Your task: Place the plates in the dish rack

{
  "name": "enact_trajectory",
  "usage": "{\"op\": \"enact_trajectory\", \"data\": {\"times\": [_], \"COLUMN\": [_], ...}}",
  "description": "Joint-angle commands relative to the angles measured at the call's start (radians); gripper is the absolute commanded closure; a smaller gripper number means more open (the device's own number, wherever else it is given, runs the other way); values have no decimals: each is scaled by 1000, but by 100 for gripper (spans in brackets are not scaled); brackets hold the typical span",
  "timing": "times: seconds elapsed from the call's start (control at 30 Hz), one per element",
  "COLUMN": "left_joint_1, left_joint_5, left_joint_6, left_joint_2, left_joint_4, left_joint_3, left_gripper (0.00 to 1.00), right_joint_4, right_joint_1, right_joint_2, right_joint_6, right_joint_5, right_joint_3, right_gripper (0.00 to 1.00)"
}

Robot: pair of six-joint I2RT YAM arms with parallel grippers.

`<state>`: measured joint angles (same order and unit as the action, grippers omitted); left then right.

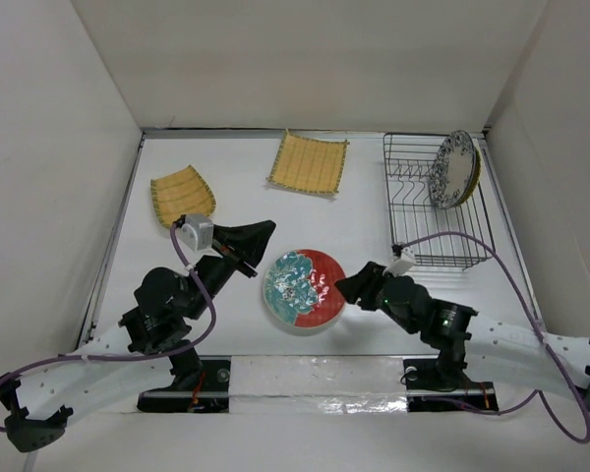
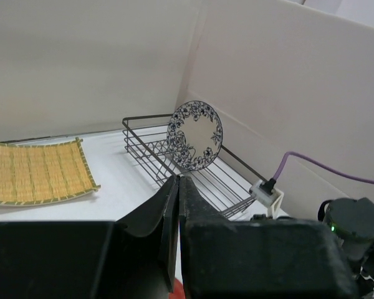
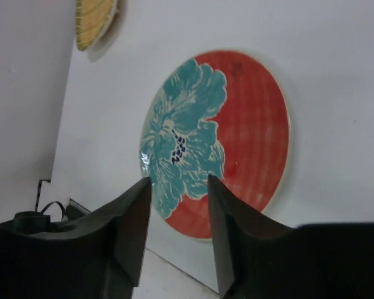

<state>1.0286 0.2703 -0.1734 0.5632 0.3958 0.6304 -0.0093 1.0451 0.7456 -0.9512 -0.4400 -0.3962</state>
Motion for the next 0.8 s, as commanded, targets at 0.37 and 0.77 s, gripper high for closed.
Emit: {"op": "enact_trajectory", "data": {"times": [0.37, 0.77], "left_joint_1": [5, 5], "left_joint_5": [0, -13], "left_joint_6": [9, 9], "left_joint_2": [7, 12], "left_joint_4": [37, 35], "left_joint_3": [8, 8], "left_gripper": [99, 97], "right_joint_4": [-17, 256], "right_joint_1": [164, 164], "right_joint_2": [376, 635], "right_joint_6": [-495, -676], "right_joint_5": [-266, -247], "right_joint_3": [31, 105], "right_gripper": [26, 35]}}
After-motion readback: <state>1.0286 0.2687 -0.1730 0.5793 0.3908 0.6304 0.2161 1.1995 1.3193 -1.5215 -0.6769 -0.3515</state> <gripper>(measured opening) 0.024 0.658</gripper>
